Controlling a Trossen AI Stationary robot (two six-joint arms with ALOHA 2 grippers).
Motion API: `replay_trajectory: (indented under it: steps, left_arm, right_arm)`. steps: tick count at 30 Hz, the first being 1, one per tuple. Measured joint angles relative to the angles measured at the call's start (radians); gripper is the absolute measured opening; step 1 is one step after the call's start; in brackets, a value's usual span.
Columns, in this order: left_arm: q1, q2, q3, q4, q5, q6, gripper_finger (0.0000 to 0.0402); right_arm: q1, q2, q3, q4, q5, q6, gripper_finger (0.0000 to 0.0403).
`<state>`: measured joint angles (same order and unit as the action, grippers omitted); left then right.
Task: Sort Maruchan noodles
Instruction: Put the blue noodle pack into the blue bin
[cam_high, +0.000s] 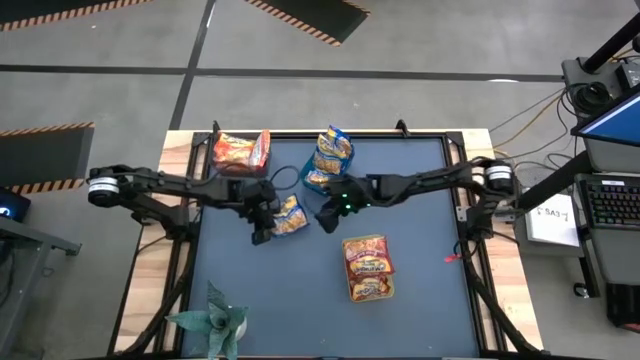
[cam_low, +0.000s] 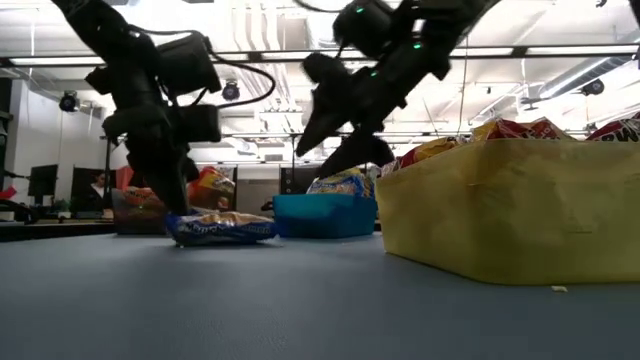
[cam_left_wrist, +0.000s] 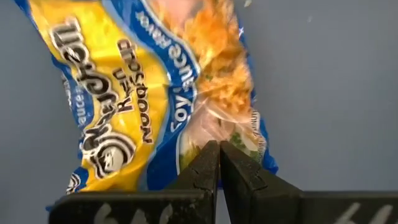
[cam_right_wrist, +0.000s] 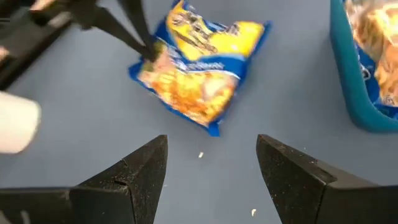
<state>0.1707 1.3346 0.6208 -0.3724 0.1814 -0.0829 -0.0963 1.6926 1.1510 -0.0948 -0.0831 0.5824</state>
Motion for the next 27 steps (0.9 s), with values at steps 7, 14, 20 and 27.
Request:
replay_trajectory:
  steps: [7,14,20,27]
  left_arm:
    - [0.000,-0.005,-0.061,0.041,-0.007,-0.042,0.0000]
    - [-0.001,-0.001,-0.104,0.032,-0.008,-0.061,0.0000]
    - [0.000,-0.004,-0.161,0.090,-0.023,-0.085,0.0000]
    - [0.000,-0.004,-0.159,0.109,-0.017,-0.086,0.0000]
  right_arm:
    - [0.000,0.129,0.129,-0.052,0.005,0.047,0.0235]
    - [0.000,0.186,0.209,-0.077,-0.003,0.048,0.0235]
    - [-0.002,0.193,0.233,-0.075,-0.008,0.047,0.0235]
    - [-0.002,0.194,0.275,-0.048,-0.014,0.035,0.0235]
